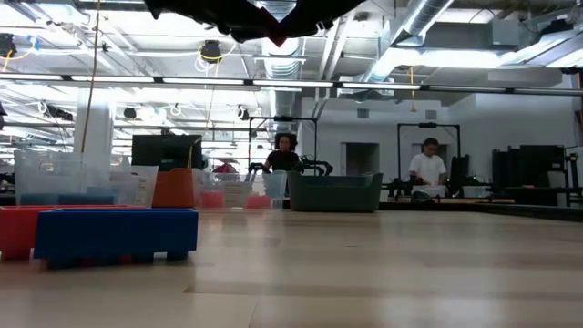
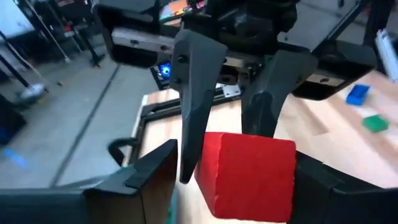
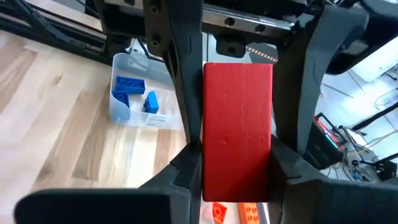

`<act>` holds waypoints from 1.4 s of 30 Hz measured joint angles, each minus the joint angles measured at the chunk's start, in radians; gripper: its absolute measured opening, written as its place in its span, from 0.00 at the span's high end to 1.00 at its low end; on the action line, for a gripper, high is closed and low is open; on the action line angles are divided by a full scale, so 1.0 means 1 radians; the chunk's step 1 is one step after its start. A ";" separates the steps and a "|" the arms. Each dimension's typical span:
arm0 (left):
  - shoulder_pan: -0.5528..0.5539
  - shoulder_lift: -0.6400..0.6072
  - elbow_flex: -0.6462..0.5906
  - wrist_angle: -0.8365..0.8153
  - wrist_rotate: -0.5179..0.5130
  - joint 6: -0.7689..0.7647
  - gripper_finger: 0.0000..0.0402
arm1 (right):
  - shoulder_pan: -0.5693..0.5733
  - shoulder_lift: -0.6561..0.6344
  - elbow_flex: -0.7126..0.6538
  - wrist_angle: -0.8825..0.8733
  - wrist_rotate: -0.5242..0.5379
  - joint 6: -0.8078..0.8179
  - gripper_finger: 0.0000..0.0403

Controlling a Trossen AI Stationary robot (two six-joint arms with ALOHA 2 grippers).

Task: Sort blocks
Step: Put the red block into the orange bin

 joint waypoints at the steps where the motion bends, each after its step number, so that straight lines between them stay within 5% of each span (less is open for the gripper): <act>1: -0.005 0.000 0.000 0.003 -0.013 0.021 0.45 | 0.000 0.000 0.000 0.001 -0.007 -0.004 0.73; 16: -0.025 0.000 0.002 0.066 -0.128 0.142 0.66 | -0.058 -0.030 -0.001 0.004 -0.045 0.085 0.72; 24: -0.006 0.000 0.001 0.101 -0.130 0.092 0.68 | -0.061 -0.040 -0.001 0.006 -0.022 0.193 0.49; 30: 0.040 0.000 0.001 0.094 -0.115 -0.063 0.68 | -0.074 -0.040 -0.001 -0.007 -0.021 0.275 0.33; 35: 0.137 -0.016 0.001 0.038 -0.068 -0.248 0.68 | -0.091 -0.040 -0.001 -0.050 0.044 0.310 0.32; 42: 0.316 -0.029 0.001 -0.262 -0.112 -0.371 0.68 | -0.128 -0.040 -0.001 -0.151 0.138 0.413 0.32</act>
